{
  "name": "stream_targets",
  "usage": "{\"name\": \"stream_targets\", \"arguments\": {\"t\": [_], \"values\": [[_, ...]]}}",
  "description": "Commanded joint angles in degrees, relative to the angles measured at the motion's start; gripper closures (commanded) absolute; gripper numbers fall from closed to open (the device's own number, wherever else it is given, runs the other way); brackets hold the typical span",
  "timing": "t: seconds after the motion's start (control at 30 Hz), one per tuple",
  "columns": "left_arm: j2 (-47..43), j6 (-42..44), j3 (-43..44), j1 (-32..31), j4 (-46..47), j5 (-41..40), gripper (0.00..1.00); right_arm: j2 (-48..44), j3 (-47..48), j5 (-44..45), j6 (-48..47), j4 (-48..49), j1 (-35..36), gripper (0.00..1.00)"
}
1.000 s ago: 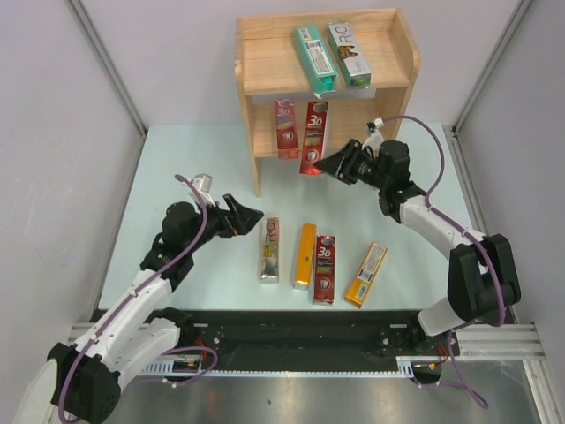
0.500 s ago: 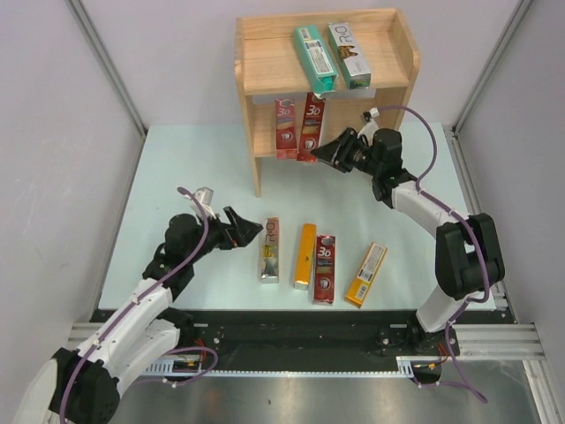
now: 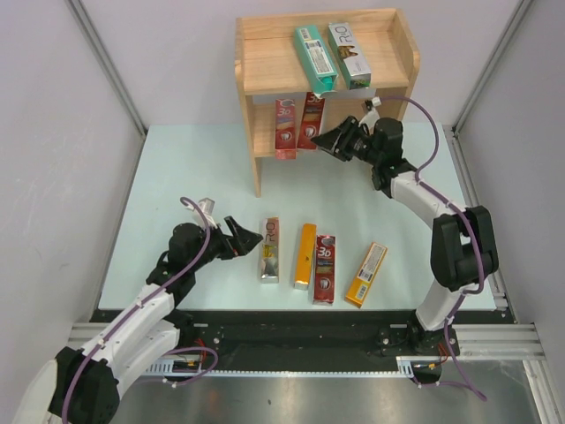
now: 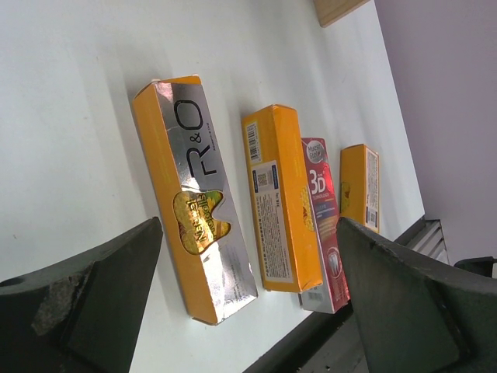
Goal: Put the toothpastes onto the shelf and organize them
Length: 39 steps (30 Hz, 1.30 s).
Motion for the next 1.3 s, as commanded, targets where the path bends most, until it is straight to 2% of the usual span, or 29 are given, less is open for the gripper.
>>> {"name": "stream_targets", "arguments": {"t": [0.0,0.27,0.4,0.67,0.73,1.0,1.27], "values": [[-0.77,-0.82,-0.35,0.21,2.04,0.94,0.00,2.27,4.24,-2.29,1.35,2.49,0.54,0.56],[-0.33,-0.73,-0.70,0.21,2.04,0.85,0.00,2.27,4.51,-1.76,0.03,-0.49,1.07,0.34],[0.02,-0.73,-0.97,0.21,2.21,0.76,0.00,0.87,4.42,0.25,-1.99,-4.00,1.15,0.25],[0.29,-0.73,-1.23,0.21,2.48,0.85,0.00,-4.23,4.42,16.77,-11.91,-14.20,4.31,0.01],[0.38,-0.91,-1.32,0.21,2.74,0.94,0.00,-4.41,4.42,19.58,-12.10,-14.47,4.58,0.00],[-0.41,-0.56,-1.41,0.21,2.65,0.94,0.00,-5.37,2.14,19.60,-11.31,-12.45,4.85,0.00],[2.65,3.13,3.51,-1.19,-0.24,0.32,0.00,-16.69,-6.20,23.29,-13.77,-14.64,5.11,0.00]]}}
